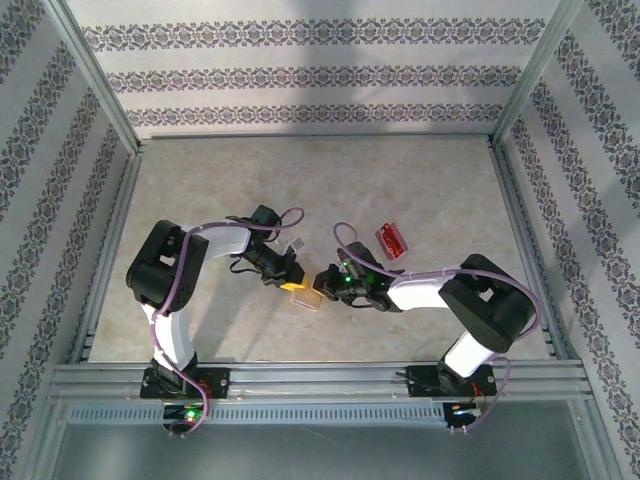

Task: Put the credit cards into the card holder

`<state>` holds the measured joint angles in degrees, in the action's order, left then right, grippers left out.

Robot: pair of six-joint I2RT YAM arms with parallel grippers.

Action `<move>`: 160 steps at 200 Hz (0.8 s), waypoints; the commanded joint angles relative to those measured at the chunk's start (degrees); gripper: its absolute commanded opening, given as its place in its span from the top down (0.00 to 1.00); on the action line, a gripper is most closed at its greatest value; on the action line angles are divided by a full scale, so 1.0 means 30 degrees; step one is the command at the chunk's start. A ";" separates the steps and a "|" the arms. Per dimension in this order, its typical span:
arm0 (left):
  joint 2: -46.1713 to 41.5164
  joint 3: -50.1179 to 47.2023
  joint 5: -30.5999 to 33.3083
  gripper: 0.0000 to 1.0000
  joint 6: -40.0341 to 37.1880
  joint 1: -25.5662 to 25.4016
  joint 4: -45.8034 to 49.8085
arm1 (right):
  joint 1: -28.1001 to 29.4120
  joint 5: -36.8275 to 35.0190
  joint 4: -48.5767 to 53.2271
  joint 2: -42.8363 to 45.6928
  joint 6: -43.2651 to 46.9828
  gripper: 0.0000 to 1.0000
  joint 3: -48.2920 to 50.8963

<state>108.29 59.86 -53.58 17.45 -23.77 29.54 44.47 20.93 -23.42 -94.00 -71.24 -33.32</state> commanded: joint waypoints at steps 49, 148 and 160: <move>0.0553 -0.0134 0.1157 0.94 -0.0269 -0.0344 -0.0044 | 0.0505 0.0026 0.4061 -0.3394 0.0429 1.00 -0.1571; 0.0479 -0.0057 0.1484 0.94 -0.0368 -0.0325 0.0173 | -0.0012 -0.1899 0.7867 0.2607 0.2528 0.70 -0.2230; 0.0468 -0.0021 0.1496 0.94 -0.0370 -0.0345 0.0202 | -0.0113 -0.2050 0.8189 0.2885 0.2613 0.73 -0.2223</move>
<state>108.36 60.01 -53.82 16.97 -23.35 29.93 44.73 17.52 -4.27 -88.01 -65.76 -39.11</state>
